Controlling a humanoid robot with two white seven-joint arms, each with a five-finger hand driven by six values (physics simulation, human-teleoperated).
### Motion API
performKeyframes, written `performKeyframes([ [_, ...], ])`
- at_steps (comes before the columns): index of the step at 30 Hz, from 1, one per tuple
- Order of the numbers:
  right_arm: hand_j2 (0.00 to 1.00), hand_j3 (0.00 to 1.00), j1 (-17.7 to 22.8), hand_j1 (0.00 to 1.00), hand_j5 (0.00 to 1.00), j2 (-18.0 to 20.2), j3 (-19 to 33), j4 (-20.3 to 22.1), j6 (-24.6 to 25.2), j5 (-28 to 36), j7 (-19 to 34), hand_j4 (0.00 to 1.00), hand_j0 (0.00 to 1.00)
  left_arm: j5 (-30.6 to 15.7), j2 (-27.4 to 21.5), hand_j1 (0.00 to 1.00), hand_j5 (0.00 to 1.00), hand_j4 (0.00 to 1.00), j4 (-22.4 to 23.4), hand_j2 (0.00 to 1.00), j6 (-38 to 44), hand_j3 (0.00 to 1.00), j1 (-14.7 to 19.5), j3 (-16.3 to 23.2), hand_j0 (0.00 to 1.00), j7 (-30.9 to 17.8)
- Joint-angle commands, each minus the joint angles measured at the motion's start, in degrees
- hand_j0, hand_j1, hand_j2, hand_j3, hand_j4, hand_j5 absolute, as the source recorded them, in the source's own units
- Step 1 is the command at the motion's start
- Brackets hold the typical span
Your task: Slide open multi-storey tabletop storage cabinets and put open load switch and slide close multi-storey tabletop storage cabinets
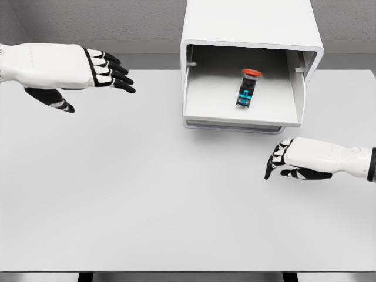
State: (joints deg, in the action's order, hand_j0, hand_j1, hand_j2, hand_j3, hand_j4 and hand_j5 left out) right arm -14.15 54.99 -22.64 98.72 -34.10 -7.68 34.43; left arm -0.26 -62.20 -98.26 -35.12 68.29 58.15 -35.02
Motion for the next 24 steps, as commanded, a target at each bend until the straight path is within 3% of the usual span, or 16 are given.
performKeyframes([
  [1,0.58,0.58,-0.09,0.58,0.58,-0.05,-0.30,0.33,-0.90,0.65,0.57,0.58,0.58,-0.26,0.50,1.00,1.00,1.00,0.18,1.00,0.12,1.00,0.00,1.61,1.00,0.02],
  [7,0.58,0.58,-3.25,0.58,0.58,-0.23,0.14,1.30,-0.90,1.44,0.57,0.58,0.58,-0.18,0.85,1.00,1.00,1.00,0.18,1.00,0.12,1.00,0.18,2.58,1.00,0.02],
  [13,0.60,0.60,-3.96,0.60,0.60,0.12,1.02,1.30,-0.90,3.46,0.57,0.60,0.60,-0.26,0.85,1.00,1.00,1.00,0.18,1.00,0.12,1.00,0.18,2.67,1.00,0.02],
  [24,0.60,0.60,-7.38,0.60,0.60,-1.55,1.20,-3.27,-0.90,2.76,0.57,0.60,0.60,-0.18,1.38,1.00,1.00,1.00,0.26,1.00,0.12,1.00,0.26,3.63,1.00,0.02],
])
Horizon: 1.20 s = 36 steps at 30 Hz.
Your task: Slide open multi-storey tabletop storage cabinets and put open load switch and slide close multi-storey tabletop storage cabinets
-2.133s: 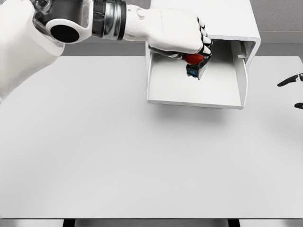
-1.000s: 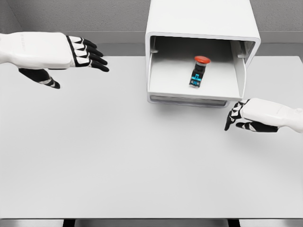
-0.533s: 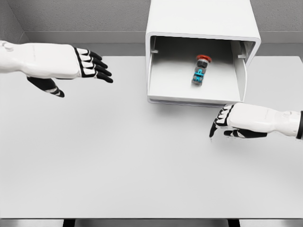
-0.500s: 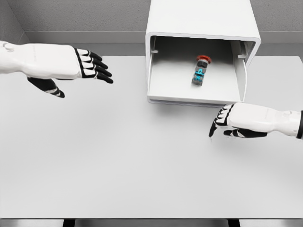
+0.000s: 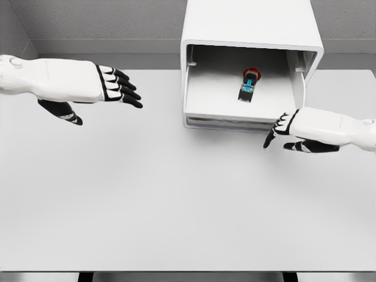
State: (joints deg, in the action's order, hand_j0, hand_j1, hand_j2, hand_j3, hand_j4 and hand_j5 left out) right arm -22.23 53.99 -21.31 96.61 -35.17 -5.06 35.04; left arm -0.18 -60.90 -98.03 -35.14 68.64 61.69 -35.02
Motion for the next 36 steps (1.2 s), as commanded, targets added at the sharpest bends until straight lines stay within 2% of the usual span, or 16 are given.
performKeyframes([
  [1,0.60,0.60,0.00,0.60,0.60,-0.99,-0.22,-1.51,0.17,0.05,-0.04,0.60,0.60,-0.26,0.08,1.00,1.00,1.00,0.03,1.00,0.14,1.00,0.00,0.10,1.00,0.02],
  [5,0.60,0.60,-5.10,0.60,0.60,-3.63,-5.32,-3.62,0.17,-1.27,-0.04,0.60,0.60,0.70,0.17,1.00,1.00,1.00,0.03,1.00,0.14,1.00,-0.09,0.27,1.00,0.02],
  [11,0.60,0.60,-8.88,0.60,0.60,-5.83,-10.33,-6.25,0.17,-3.20,-0.04,0.60,0.60,0.88,0.43,1.00,1.00,1.00,0.03,1.00,0.14,1.00,-0.09,0.36,1.00,0.02],
  [17,0.60,0.60,-14.50,0.60,0.60,-10.92,-13.05,-15.30,0.17,-3.56,-0.04,0.60,0.60,0.88,0.52,1.00,1.00,1.00,0.03,1.00,0.14,1.00,0.00,0.27,1.00,0.02],
  [21,0.60,0.60,-17.67,0.60,0.60,-13.30,-15.60,-19.61,0.17,-4.53,-0.04,0.60,0.60,0.97,0.78,1.00,1.00,1.00,0.03,1.00,0.14,1.00,-0.09,0.36,1.00,0.02],
  [23,0.60,0.60,-18.11,0.60,0.60,-13.48,-15.69,-20.05,0.17,-4.61,-0.04,0.60,0.60,0.88,0.78,1.00,1.00,1.00,0.03,1.00,0.14,1.00,-0.09,0.36,1.00,0.02],
  [25,0.60,0.60,-17.93,0.60,0.60,-13.04,-15.51,-19.18,0.17,-4.53,-0.04,0.60,0.60,0.88,0.78,1.00,1.00,1.00,0.12,1.00,0.14,1.00,-0.09,0.36,1.00,0.02],
  [26,0.61,0.61,-17.32,0.61,0.61,-12.51,-15.43,-16.29,0.17,-4.44,-0.04,0.61,0.61,0.88,0.78,1.00,1.00,1.00,0.12,1.00,0.14,1.00,-0.09,0.36,1.00,0.02],
  [28,0.65,0.65,-13.63,0.65,0.65,-6.98,-13.50,-7.76,0.17,-4.35,-0.04,0.65,0.65,0.88,0.78,1.00,1.00,1.00,0.12,1.00,0.14,1.00,-0.09,0.36,1.00,0.02],
  [29,0.73,0.73,-10.82,0.73,0.73,-6.00,-9.55,-6.08,0.17,-4.26,-0.04,0.73,0.73,0.88,0.78,1.00,1.00,1.00,0.12,1.00,0.14,1.00,-0.09,0.45,1.00,0.02],
  [30,1.00,1.00,-8.53,1.00,1.00,-5.48,-6.46,-5.38,0.17,-3.91,-0.04,1.00,1.00,0.88,0.78,1.00,1.00,1.00,0.12,1.00,0.14,1.00,-0.17,0.71,1.00,0.02],
  [32,1.00,1.00,-5.81,1.00,1.00,-4.25,-6.28,-3.80,0.17,-3.91,-0.04,1.00,1.00,0.88,0.78,1.00,1.00,1.00,0.12,1.00,0.14,1.00,-0.09,1.06,1.00,0.02],
  [36,1.00,1.00,-3.96,1.00,1.00,-3.72,-6.46,-3.62,0.17,-3.82,-0.04,1.00,1.00,0.97,0.78,1.00,1.00,1.00,0.12,1.00,0.14,1.00,-0.17,1.24,1.00,0.02],
])
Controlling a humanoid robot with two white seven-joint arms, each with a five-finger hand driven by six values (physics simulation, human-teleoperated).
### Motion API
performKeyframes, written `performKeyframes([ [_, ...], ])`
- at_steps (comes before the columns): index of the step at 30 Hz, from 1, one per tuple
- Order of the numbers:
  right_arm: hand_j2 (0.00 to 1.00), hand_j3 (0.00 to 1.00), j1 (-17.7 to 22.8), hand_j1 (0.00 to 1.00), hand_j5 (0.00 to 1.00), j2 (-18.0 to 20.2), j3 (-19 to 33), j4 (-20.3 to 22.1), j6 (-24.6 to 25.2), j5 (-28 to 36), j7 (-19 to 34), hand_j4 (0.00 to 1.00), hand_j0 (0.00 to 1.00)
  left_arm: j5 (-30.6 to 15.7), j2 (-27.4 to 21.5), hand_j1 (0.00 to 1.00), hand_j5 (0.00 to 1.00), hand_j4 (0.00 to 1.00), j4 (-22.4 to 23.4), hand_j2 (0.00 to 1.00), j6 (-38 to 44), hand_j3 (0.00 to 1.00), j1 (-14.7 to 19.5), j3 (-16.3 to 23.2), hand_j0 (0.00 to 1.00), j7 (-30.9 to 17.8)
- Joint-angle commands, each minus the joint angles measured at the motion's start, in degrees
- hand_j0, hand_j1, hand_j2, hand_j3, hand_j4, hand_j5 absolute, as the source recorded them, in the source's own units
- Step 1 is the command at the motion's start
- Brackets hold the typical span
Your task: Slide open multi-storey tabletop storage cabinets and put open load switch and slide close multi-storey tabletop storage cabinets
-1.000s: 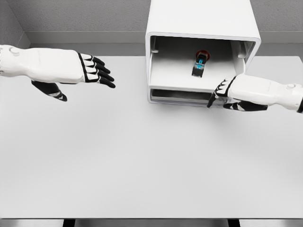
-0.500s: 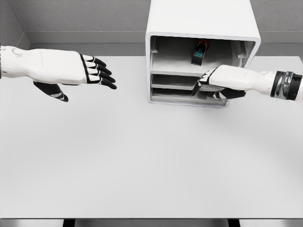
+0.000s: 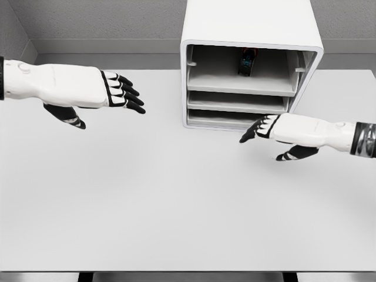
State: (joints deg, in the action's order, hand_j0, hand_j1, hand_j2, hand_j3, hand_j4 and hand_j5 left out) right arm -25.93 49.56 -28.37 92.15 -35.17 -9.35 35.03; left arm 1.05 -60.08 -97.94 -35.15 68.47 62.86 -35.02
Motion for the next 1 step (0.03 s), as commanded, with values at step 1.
performKeyframes([
  [1,1.00,1.00,0.00,1.00,1.00,0.71,0.51,0.84,0.17,0.39,-0.03,1.00,1.00,-0.26,-0.04,1.00,1.00,1.00,-0.06,1.00,0.15,1.00,0.00,0.07,1.00,0.02],
])
